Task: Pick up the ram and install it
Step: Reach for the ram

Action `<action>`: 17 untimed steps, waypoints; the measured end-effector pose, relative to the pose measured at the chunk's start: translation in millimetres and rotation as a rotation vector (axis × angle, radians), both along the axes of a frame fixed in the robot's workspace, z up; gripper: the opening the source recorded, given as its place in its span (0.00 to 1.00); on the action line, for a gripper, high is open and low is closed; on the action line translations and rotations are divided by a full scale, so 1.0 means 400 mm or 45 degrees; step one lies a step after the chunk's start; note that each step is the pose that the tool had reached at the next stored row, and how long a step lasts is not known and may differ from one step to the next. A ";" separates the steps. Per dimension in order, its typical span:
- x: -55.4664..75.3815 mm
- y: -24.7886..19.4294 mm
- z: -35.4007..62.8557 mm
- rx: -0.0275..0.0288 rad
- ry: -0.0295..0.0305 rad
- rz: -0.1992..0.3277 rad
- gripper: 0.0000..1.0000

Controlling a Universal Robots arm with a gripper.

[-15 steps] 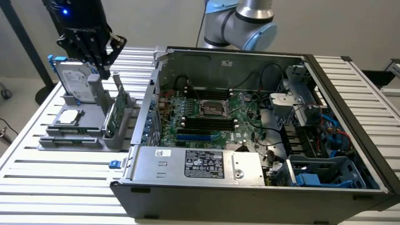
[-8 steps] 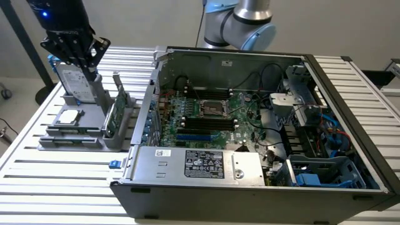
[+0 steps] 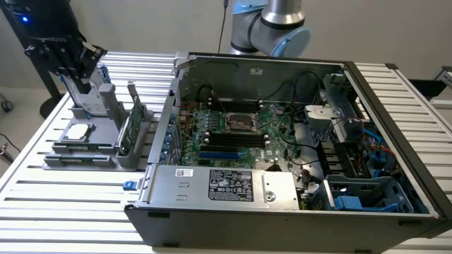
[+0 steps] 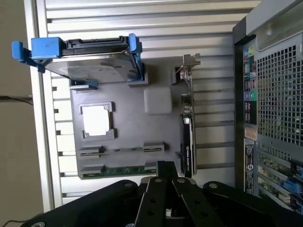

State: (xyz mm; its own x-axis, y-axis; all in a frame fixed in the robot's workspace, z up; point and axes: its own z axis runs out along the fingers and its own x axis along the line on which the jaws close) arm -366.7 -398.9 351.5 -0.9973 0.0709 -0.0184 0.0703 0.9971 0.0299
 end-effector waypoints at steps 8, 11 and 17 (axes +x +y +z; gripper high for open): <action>-0.086 -0.001 -0.015 -0.0073 0.0083 0.000 0.11; -0.094 -0.008 -0.017 -0.0085 0.0143 0.000 0.11; -0.095 -0.038 -0.019 -0.0085 0.0194 0.007 0.11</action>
State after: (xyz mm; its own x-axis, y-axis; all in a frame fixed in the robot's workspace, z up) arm -404.8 -414.3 344.1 -0.9979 0.0650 -0.0037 0.0649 0.9976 0.0223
